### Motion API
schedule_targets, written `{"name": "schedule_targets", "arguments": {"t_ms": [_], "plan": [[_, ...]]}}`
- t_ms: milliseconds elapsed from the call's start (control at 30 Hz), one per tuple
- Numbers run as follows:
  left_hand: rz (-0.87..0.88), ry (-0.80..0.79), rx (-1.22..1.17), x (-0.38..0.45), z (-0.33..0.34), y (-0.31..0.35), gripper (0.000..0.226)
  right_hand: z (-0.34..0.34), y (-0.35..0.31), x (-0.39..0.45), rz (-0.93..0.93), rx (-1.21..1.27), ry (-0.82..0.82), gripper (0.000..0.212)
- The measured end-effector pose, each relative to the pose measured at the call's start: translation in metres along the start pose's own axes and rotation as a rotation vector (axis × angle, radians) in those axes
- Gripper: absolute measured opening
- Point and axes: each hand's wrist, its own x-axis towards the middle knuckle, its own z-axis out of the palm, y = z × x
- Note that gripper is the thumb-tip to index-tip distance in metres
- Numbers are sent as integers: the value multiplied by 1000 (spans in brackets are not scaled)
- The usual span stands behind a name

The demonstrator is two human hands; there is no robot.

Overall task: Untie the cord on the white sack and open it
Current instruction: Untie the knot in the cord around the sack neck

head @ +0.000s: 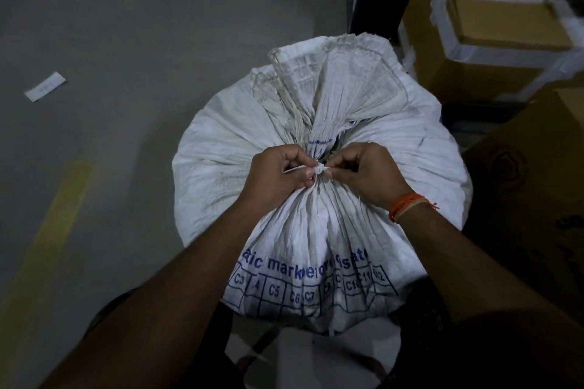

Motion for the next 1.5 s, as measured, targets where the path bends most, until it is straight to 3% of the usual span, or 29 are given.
{"name": "schedule_targets", "arguments": {"t_ms": [433, 933, 1500], "plan": [[0, 10, 42, -1, 1, -1, 7, 10, -4, -2, -7, -3, 50, 10], [-59, -1, -73, 4, -1, -1, 15, -11, -6, -3, 21, -21, -2, 9], [-2, -14, 58, 1, 0, -1, 6, 5, -7, -4, 7, -37, 41, 8]]}}
